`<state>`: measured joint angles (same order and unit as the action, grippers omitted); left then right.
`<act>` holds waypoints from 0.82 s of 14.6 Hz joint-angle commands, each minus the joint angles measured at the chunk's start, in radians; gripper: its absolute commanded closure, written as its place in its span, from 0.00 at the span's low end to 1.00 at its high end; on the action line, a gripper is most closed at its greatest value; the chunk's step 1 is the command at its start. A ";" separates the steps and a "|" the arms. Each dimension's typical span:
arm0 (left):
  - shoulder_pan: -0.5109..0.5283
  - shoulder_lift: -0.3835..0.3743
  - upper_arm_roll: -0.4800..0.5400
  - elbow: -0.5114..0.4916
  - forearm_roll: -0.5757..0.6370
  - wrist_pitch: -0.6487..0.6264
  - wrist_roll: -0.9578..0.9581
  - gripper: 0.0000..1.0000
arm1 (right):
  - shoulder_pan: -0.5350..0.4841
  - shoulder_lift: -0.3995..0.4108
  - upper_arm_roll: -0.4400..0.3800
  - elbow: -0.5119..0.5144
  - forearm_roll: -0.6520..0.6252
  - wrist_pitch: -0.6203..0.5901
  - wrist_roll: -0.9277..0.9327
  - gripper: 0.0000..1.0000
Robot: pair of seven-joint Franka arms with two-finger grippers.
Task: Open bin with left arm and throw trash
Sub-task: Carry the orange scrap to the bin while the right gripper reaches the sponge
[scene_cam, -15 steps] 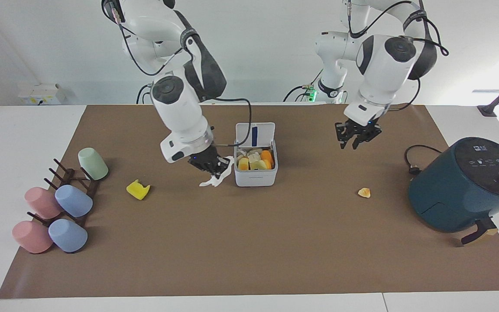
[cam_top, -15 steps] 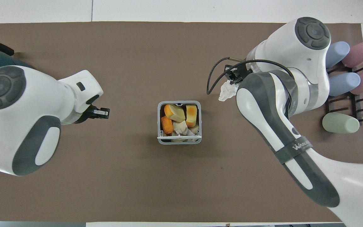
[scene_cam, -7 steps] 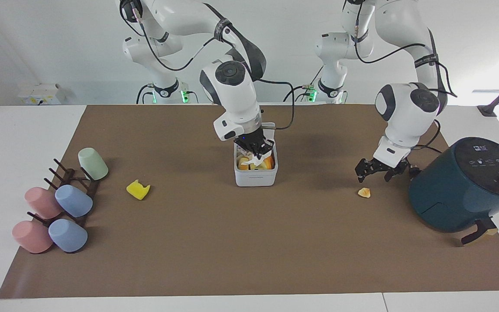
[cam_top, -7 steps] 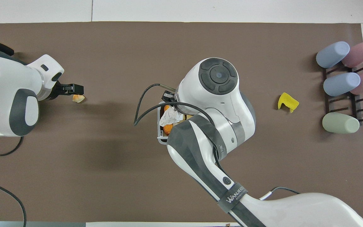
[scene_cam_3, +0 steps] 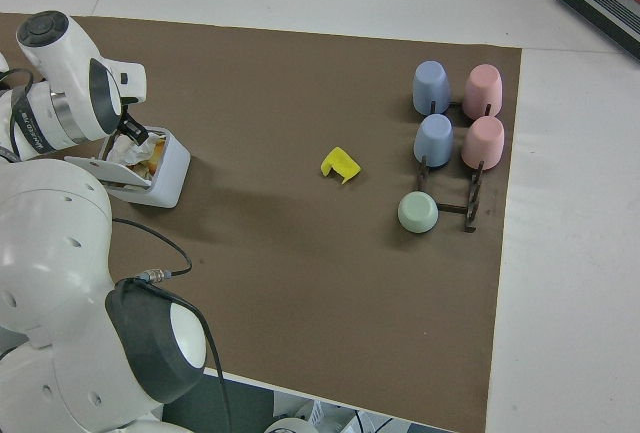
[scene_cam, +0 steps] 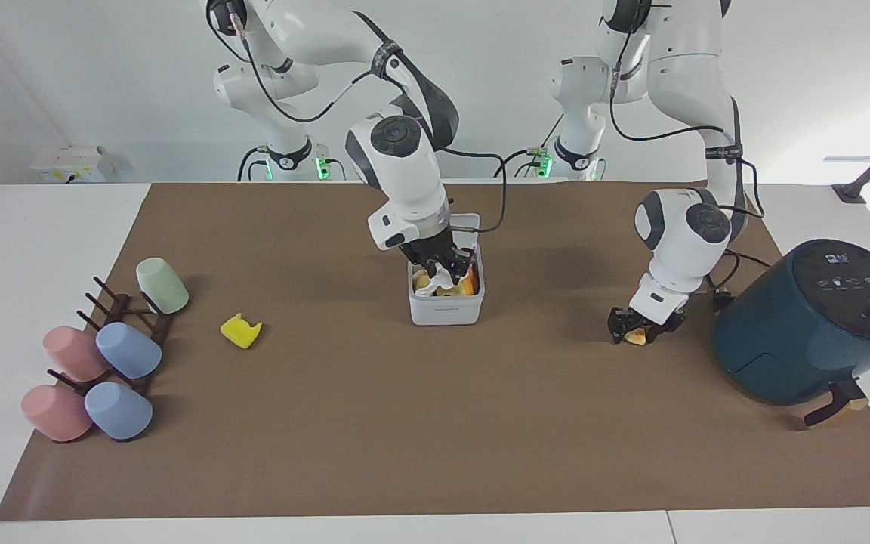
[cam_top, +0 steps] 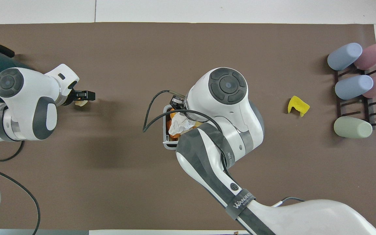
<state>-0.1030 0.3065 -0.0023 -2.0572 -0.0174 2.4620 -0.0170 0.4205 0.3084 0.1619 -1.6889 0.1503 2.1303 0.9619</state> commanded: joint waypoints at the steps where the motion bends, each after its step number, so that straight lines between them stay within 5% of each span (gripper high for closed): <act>1: 0.014 -0.062 -0.005 -0.064 0.013 0.005 0.012 1.00 | -0.043 -0.043 0.004 0.043 -0.002 -0.079 0.001 0.00; 3: 0.013 -0.108 -0.007 -0.078 0.013 -0.024 -0.001 1.00 | -0.113 -0.043 0.002 0.081 -0.008 -0.127 -0.081 0.00; 6: -0.021 -0.176 -0.008 -0.051 0.013 -0.090 -0.096 1.00 | -0.282 -0.049 0.002 0.045 -0.035 -0.141 -0.471 0.00; 9: -0.108 -0.239 -0.013 0.037 0.013 -0.271 -0.213 1.00 | -0.426 -0.103 0.002 -0.116 -0.049 -0.049 -0.773 0.00; 12: -0.257 -0.239 -0.016 0.109 0.013 -0.307 -0.421 1.00 | -0.451 -0.164 0.001 -0.311 -0.100 0.039 -0.782 0.00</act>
<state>-0.2643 0.0559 -0.0274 -1.9883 -0.0173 2.1753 -0.2991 -0.0329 0.2317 0.1471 -1.8323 0.0870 2.1071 0.1826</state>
